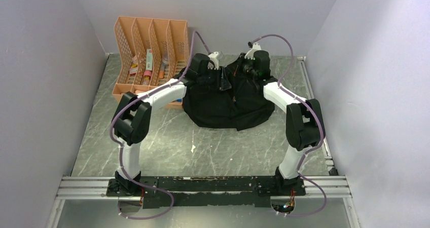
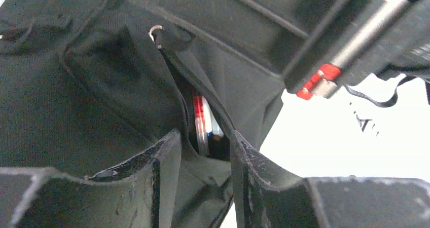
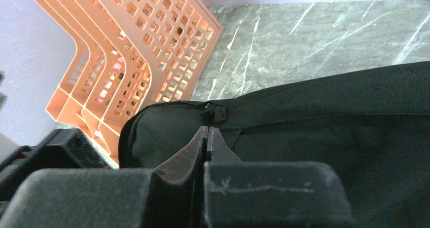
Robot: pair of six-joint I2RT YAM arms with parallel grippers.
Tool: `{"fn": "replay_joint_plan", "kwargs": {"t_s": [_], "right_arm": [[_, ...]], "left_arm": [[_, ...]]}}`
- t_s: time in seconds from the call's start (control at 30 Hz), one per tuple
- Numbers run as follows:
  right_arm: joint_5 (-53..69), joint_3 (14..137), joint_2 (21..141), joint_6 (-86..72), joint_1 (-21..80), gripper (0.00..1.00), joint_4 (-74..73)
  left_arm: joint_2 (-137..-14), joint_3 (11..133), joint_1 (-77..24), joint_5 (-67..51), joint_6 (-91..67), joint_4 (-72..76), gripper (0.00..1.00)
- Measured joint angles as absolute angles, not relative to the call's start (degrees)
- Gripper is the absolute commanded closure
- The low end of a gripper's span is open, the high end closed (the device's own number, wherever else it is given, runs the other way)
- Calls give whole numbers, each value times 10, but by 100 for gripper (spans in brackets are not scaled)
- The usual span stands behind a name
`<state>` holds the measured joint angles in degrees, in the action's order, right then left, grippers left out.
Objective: Pack the student bag
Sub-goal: Zip the student bag at the center of the board.
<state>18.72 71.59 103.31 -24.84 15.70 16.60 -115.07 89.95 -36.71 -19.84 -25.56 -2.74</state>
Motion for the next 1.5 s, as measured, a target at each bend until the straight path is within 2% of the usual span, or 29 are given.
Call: {"fn": "replay_joint_plan", "kwargs": {"t_s": [0.17, 0.23, 0.4, 0.53, 0.77, 1.2, 1.37, 1.5], "right_arm": [[187, 694, 1022, -249, 156, 100, 178], [187, 687, 1017, -251, 156, 100, 185], [198, 665, 1008, -260, 154, 100, 204], [209, 640, 1000, -276, 154, 100, 222], [215, 601, 986, -301, 154, 100, 262], [215, 573, 974, -306, 151, 100, 299], [216, 569, 973, -306, 150, 100, 301], [219, 566, 971, -305, 150, 100, 301]], "left_arm": [[-1075, 812, -356, -204, -304, 23, 68], [-1038, 770, -342, -205, -335, 54, 70], [-1012, 738, -307, -198, -391, 93, 58], [-1051, 792, -295, -184, -414, 79, 49], [-1135, 903, -298, -185, -458, 65, 48], [-1202, 995, -320, -182, -487, -45, 41], [-1216, 1015, -324, -182, -489, -57, 41], [-1231, 1027, -324, -182, -489, -61, 45]]}}
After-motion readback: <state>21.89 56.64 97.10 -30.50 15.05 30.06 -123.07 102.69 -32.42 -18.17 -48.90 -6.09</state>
